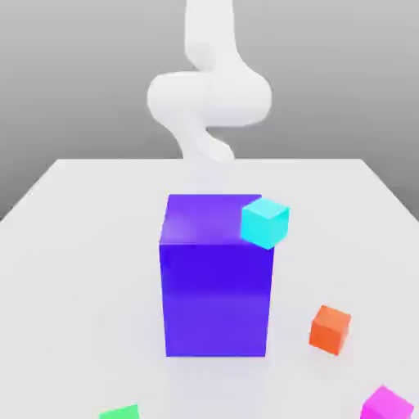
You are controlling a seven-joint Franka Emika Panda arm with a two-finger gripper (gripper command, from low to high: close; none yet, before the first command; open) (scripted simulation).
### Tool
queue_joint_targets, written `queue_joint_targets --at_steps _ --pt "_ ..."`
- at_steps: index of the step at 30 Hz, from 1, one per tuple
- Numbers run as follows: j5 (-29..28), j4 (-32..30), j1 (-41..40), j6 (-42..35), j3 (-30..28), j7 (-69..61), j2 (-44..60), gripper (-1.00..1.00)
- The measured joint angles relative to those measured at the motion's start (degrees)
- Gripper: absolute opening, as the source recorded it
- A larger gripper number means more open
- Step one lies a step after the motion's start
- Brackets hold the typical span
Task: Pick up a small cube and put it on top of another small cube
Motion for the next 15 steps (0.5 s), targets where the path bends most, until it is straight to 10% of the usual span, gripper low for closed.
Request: queue_joint_targets --at_steps 15 --pt "-2.1 3.0 5.6 7.9 5.6 -5.7 31.5 0.0"
